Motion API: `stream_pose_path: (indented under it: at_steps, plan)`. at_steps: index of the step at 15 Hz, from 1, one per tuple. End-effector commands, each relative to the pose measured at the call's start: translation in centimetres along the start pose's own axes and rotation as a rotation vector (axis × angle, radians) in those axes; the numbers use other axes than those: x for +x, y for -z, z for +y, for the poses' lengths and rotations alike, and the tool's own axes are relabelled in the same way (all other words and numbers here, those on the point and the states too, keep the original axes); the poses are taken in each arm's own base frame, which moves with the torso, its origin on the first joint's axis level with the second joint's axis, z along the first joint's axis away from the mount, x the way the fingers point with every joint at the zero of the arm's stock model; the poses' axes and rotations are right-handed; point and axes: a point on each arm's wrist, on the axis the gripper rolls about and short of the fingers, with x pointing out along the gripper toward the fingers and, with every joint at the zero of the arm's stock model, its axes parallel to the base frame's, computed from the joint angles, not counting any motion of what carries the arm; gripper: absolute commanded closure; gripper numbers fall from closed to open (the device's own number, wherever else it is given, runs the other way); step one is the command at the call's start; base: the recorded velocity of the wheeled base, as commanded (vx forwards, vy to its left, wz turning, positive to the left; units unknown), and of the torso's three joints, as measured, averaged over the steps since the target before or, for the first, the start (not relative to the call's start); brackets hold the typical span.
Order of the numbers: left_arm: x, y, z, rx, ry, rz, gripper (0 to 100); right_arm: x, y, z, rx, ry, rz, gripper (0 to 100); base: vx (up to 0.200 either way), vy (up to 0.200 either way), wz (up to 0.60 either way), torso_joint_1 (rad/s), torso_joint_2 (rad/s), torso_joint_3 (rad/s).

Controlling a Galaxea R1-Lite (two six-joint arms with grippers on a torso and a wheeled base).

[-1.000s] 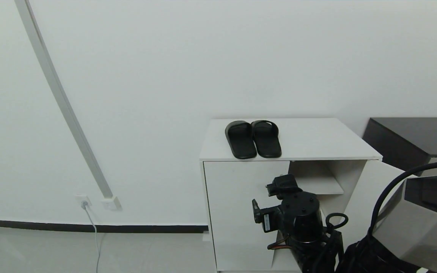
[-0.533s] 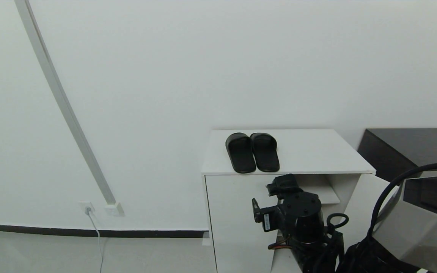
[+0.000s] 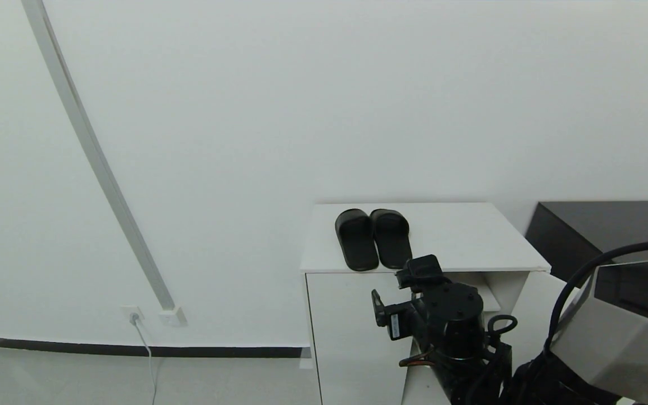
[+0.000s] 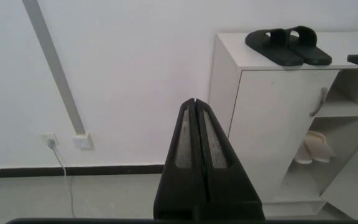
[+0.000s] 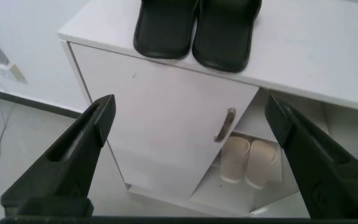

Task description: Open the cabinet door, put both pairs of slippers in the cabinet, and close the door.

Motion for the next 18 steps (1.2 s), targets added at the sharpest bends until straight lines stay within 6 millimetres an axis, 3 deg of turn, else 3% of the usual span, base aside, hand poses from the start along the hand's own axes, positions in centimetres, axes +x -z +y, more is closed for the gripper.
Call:
stream_pose_path:
  at_steps: [1,4,5,6,9,11,13,18]
  plan:
    - [0.0,0.0,0.0,0.001,-0.001,0.001,100,0.6,0.3,0.0,-0.009,-0.003,-0.005,0,0.0,0.0,0.0,0.159,-0.34,-0.183]
    - [0.0,0.0,0.0,-0.002,0.001,0.001,100,2.4,-1.3,0.1,0.022,-0.013,-0.054,0,0.0,0.0,0.0,0.168,-0.35,-0.19]
    - [0.0,0.0,0.0,-0.002,0.001,0.001,100,4.3,-2.9,-0.2,0.046,0.021,-0.024,0,0.0,0.0,0.0,0.119,-0.29,-0.139]
    - [0.0,0.0,0.0,-0.004,0.001,-0.001,100,4.7,-4.6,0.0,0.088,0.025,-0.005,0,0.0,0.0,0.0,0.036,-0.07,-0.036]
    - [0.0,0.0,0.0,-0.004,0.002,0.001,100,4.8,-9.0,0.1,0.136,0.042,0.108,0,0.0,0.0,0.0,0.0,0.0,0.0]
    - [0.0,0.0,0.0,-0.004,0.002,0.001,100,5.0,-9.8,0.3,0.163,0.052,0.156,0,0.0,0.0,0.0,0.0,0.0,0.0]
    - [0.0,0.0,0.0,-0.004,0.002,-0.001,100,5.3,-9.0,0.6,0.17,0.056,0.175,0,0.1,0.0,0.0,0.004,0.0,0.001]
    - [0.0,0.0,0.0,-0.002,0.004,0.001,100,7.3,-4.5,1.6,0.143,0.069,0.201,0,0.2,0.0,0.0,0.001,0.0,0.003]
